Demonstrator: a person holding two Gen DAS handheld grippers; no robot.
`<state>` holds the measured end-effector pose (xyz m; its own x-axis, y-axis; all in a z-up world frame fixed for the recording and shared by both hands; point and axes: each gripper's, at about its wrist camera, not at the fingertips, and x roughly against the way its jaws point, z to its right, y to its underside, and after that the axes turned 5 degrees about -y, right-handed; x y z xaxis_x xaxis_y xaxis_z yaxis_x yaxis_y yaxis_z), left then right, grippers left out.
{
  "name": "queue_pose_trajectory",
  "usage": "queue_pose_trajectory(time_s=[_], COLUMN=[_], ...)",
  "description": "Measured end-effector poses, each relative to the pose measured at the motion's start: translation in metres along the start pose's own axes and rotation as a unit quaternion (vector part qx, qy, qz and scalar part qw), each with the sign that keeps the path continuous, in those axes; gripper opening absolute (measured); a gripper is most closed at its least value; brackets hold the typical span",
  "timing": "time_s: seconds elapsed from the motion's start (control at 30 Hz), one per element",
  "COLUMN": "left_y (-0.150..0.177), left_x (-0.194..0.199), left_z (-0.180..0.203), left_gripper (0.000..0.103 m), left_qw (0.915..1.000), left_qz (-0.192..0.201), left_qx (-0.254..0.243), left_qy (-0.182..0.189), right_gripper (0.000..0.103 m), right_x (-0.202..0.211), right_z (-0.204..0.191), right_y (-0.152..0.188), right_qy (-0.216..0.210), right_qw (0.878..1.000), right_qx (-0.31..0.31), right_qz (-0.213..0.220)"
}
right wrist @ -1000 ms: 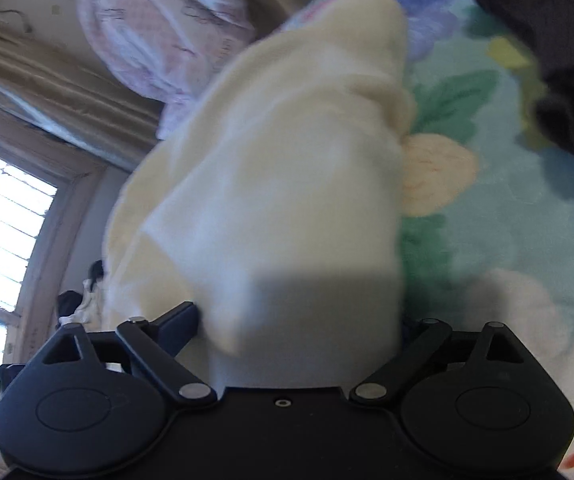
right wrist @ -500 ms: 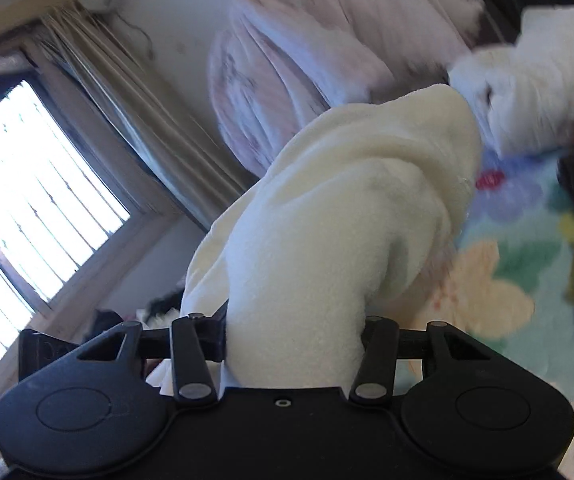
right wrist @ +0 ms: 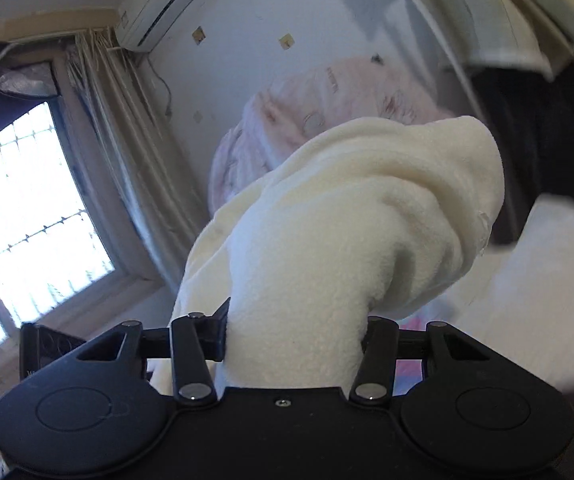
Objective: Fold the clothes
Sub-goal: 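Lift the folded hoodie with both grippers and carry it toward the clothes pile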
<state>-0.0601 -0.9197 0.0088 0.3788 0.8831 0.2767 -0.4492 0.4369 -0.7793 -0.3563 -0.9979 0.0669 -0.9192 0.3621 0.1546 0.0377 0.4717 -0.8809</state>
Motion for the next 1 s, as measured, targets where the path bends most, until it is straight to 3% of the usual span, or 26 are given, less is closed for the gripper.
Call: queue_pose_trajectory(time_s=[0.2, 0.23, 0.3, 0.57, 0.7, 0.83, 0.9, 1.0], left_y=[-0.012, -0.012, -0.016, -0.045, -0.048, -0.012, 0.01, 0.018], left_x=[-0.104, -0.114, -0.129, -0.151, -0.192, -0.244, -0.26, -0.26], left_z=[0.008, 0.013, 0.021, 0.021, 0.001, -0.033, -0.043, -0.037], left_gripper=[0.052, 0.052, 0.052, 0.051, 0.051, 0.052, 0.054, 0.055], left_qw=[0.9992, 0.9992, 0.9982, 0.9976, 0.9959, 0.9864, 0.9814, 0.9859], left_qz=[-0.026, -0.037, -0.059, -0.05, -0.067, -0.11, -0.126, -0.112], left_qx=[0.021, 0.004, -0.01, -0.029, 0.02, 0.079, 0.086, 0.049], left_qy=[0.024, 0.018, 0.003, -0.04, -0.057, -0.092, -0.117, -0.114], right_gripper=[0.054, 0.054, 0.054, 0.054, 0.054, 0.056, 0.062, 0.066], right_x=[0.01, 0.01, 0.006, -0.028, -0.062, -0.089, -0.103, -0.097], right_z=[0.059, 0.066, 0.079, 0.113, 0.132, 0.19, 0.222, 0.233], right_y=[-0.056, -0.061, -0.07, -0.107, -0.122, -0.101, -0.083, -0.051], right_qy=[0.077, 0.086, 0.102, 0.116, 0.146, 0.201, 0.242, 0.27], right_qw=[0.997, 0.996, 0.993, 0.987, 0.978, 0.96, 0.942, 0.937], right_qx=[0.02, 0.023, 0.032, 0.063, 0.086, 0.059, 0.032, 0.031], right_qz=[-0.015, -0.024, -0.048, -0.096, -0.118, -0.187, -0.23, -0.222])
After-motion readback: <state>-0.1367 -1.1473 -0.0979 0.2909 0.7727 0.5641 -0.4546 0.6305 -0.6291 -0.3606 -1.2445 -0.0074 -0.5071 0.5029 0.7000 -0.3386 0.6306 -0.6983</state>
